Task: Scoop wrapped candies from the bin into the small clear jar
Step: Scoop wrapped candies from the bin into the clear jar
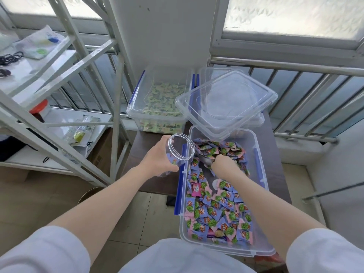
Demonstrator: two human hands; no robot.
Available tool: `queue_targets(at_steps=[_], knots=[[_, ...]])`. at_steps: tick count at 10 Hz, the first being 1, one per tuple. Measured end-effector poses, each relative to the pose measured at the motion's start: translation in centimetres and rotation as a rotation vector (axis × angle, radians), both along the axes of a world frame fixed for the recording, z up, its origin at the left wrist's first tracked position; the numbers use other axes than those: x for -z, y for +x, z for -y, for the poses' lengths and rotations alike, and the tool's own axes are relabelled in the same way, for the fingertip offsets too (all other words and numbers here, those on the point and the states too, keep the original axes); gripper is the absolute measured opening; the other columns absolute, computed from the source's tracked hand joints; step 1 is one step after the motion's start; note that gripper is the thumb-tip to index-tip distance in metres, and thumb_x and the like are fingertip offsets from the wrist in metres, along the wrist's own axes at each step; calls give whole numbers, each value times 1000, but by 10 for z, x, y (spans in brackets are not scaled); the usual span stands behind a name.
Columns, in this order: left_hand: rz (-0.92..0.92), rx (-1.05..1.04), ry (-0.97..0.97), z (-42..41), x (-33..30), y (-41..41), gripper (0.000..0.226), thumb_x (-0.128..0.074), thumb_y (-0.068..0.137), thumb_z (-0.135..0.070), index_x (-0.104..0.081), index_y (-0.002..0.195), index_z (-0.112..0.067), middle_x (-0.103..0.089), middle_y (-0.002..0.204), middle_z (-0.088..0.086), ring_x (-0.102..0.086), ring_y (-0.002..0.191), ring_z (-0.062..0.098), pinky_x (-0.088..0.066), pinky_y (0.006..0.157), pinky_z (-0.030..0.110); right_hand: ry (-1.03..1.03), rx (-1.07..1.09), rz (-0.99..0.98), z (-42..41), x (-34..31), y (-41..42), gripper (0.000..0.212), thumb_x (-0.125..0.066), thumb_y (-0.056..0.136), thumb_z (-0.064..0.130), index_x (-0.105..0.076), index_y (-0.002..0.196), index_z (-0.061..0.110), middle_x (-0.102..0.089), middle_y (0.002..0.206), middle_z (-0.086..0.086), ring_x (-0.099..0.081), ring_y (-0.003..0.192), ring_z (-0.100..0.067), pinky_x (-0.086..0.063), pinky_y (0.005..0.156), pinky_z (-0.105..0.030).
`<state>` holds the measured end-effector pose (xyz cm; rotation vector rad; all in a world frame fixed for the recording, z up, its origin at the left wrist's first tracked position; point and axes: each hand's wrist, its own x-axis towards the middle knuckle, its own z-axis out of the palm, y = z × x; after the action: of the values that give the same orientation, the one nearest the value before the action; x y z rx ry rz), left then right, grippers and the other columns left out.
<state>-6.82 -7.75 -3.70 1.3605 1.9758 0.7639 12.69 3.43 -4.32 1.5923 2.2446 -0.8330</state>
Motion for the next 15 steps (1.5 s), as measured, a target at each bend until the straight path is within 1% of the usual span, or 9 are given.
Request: queue_targets(at_steps=[1, 3, 6, 8, 9, 10, 11, 14, 15], knots=[[-3, 3, -5, 0, 2, -2, 91, -84, 60, -17, -33, 135, -25, -47, 121, -14, -51, 105, 12, -38, 84, 23, 50, -2, 20, 7, 20, 10, 34, -37, 95, 10, -34, 63, 18, -64, 114, -23, -61, 106, -36, -40, 73, -33], [-10, 11, -2, 5, 1, -1, 92, -84, 61, -18, -33, 136, -26, -46, 121, -15, -50, 107, 11, -37, 85, 23, 245, -65, 28, 19, 39, 35, 25, -38, 102, 23, -51, 111, 3, -70, 103, -15, -69, 95, -32, -45, 62, -33], [-15, 1, 2, 15, -1, 3, 88, -83, 60, -13, -35, 134, -25, -49, 119, -14, -52, 100, 11, -37, 78, 24, 323, -156, -72, 19, 26, 71, 16, -35, 102, 29, -43, 97, 16, -43, 68, 5, -64, 78, -32, -37, 60, -32], [-24, 27, 12, 21, -4, 3, 89, -83, 60, -11, -36, 134, -23, -50, 123, -11, -53, 83, 9, -39, 68, 18, 294, -119, -231, 28, 12, 102, 17, -42, 101, 23, -37, 86, 21, -43, 60, 11, -48, 54, -14, -30, 48, -28], [-19, 27, 5, 22, -3, 2, 90, -83, 59, -10, -35, 134, -23, -50, 126, -7, -54, 96, 15, -40, 77, 25, 338, -118, -238, 30, 0, 113, 19, -44, 101, 24, -39, 84, 17, -47, 59, 6, -45, 51, -16, -30, 46, -26], [-6, 40, -3, 20, -5, 4, 91, -82, 59, -10, -34, 135, -25, -49, 125, -10, -56, 83, 12, -42, 69, 23, 383, -158, -245, 27, -20, 118, 19, -46, 99, 26, -46, 86, 11, -58, 65, -4, -54, 58, -29, -36, 50, -34], [-7, 68, 6, 15, -10, 7, 91, -82, 60, -9, -34, 136, -23, -48, 124, -10, -57, 86, 11, -43, 68, 23, 373, -222, -286, 19, -52, 114, 19, -50, 97, 23, -39, 81, 24, -55, 65, -1, -53, 61, -31, -39, 56, -39], [-18, 131, 1, 6, -19, 5, 87, -80, 59, -4, -36, 130, -31, -56, 97, -16, -57, 70, 7, -41, 52, 14, 450, -643, 73, -11, -132, 42, 18, -46, 90, 23, -51, 77, 13, -47, 67, 3, -50, 69, -26, -40, 55, -31], [65, 97, -47, 7, -18, 2, 83, -75, 60, 0, -39, 127, -34, -59, 78, -7, -55, 49, 17, -41, 39, 24, 477, -684, 160, -13, -140, 19, 16, -46, 85, 21, -52, 72, 14, -47, 64, 2, -52, 63, -27, -37, 50, -25]])
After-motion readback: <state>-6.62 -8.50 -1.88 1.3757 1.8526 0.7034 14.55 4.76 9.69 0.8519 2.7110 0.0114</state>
